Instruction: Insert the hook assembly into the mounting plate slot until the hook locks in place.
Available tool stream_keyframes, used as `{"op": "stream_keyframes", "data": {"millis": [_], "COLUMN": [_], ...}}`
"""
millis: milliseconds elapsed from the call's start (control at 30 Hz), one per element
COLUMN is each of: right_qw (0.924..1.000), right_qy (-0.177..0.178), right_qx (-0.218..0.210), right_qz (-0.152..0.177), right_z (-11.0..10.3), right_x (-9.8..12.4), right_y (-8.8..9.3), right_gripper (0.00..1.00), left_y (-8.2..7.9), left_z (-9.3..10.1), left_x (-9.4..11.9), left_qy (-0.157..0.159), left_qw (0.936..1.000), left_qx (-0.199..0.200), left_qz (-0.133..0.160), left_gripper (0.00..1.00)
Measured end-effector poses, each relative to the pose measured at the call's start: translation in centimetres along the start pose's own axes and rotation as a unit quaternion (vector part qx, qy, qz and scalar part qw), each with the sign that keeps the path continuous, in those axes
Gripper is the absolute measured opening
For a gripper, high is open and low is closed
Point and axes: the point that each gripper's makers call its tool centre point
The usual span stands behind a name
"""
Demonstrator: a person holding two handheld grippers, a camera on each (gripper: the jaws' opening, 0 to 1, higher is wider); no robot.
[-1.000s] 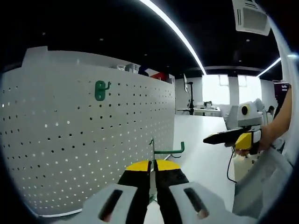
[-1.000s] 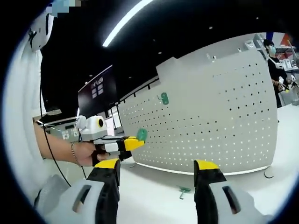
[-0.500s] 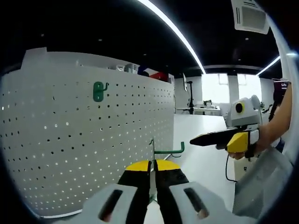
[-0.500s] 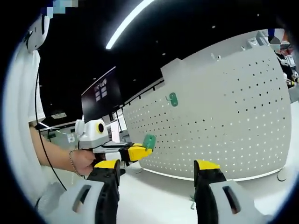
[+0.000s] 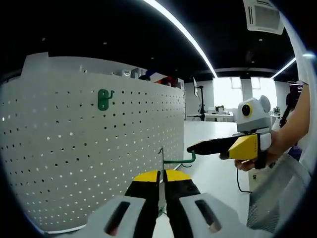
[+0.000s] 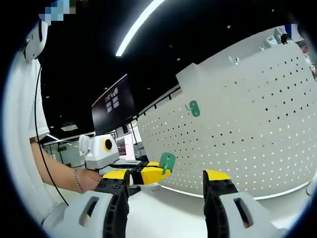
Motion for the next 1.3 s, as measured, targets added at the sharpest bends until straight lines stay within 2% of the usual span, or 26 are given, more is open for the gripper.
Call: {"op": "stream_keyframes", "data": {"millis": [367,933,1000,1300], "right_qw": [0.9996,0.9989,0.9982,0.9981], "right_qy": [-0.026,-0.035,-0.034,-0.037], "right_qx": [-0.002,-0.032,-0.048,-0.05], "right_qz": [0.015,0.007,0.013,-0.002], "right_z": [-1.3,-1.9,-1.9,-2.2], "right_x": [-1.7,-3.0,-3.2,-3.5], "right_y": [-0.7,-0.6,-0.8,-0.2], "right_gripper": [0.42,0.36,0.34,0.26], "left_y": [-0.1,-0.6,-0.6,-0.8], "left_z": [0.3,0.6,0.5,0.4], "left_x": [0.0,0.2,0.3,0.4], "left_qy": [0.001,-0.002,-0.003,-0.007], "left_qw": [1.0,0.9999,0.9999,0.9998], "left_qx": [0.0,0.006,0.007,0.011], "left_qz": [0.001,0.011,0.011,0.017], "left_gripper": [0.03,0.03,0.03,0.03]}}
Point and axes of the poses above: the point that each gripper's makers call its tool centre point, and the gripper's own axes: x roughly backward along the fingers, z roughly to its right, y roughly out of its underside, and after that the axes turned 3 degrees about y, right-handed
